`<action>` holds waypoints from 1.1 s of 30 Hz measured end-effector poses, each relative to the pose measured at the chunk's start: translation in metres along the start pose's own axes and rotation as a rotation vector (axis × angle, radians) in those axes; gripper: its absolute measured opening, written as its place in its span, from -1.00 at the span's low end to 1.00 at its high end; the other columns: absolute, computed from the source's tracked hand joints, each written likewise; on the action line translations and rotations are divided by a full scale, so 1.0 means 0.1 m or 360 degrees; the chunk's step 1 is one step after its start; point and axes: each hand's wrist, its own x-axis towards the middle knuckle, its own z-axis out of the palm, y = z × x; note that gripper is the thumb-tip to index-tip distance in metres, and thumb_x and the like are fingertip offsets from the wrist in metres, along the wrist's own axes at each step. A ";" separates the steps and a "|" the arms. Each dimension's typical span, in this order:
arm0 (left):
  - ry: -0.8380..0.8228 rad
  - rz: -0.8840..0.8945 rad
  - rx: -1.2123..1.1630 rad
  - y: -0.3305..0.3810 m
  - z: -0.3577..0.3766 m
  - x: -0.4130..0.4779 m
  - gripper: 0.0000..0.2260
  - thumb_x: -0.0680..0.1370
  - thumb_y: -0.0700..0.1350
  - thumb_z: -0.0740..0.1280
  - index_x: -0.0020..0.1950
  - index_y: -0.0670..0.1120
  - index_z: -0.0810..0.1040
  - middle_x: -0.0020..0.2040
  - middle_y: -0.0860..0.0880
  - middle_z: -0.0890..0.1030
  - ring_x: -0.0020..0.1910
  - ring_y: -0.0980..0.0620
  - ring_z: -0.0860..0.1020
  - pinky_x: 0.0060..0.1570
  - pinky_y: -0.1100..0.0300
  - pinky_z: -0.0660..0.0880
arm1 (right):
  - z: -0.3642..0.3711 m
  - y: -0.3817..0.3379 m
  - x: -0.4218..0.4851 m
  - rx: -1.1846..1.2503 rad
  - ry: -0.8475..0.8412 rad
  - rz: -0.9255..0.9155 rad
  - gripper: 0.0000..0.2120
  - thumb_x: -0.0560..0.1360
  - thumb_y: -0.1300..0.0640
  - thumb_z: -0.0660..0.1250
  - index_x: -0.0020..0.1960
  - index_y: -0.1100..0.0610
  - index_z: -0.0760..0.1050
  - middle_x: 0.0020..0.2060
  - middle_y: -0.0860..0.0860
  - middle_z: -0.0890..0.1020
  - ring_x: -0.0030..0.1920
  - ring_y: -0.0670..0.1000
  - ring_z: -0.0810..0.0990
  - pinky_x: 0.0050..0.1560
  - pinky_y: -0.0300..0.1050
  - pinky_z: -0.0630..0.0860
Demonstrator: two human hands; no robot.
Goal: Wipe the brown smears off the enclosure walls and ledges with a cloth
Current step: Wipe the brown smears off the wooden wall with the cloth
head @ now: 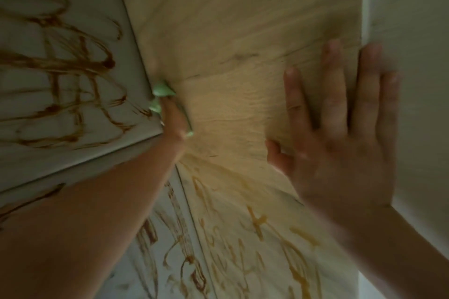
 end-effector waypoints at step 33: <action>-0.0253 0.0652 0.0391 -0.29 0.07 -1.18 -0.41 0.69 0.27 0.10 0.68 0.18 0.04 0.67 0.17 0.11 0.61 0.13 0.15 0.60 -0.05 0.14 | 0.07 0.01 -0.02 0.0193 0.0087 -0.0060 -0.44 0.71 0.00 0.18 0.65 0.12 0.18 0.66 0.26 0.01 0.62 0.42 -0.07 0.62 0.31 -0.16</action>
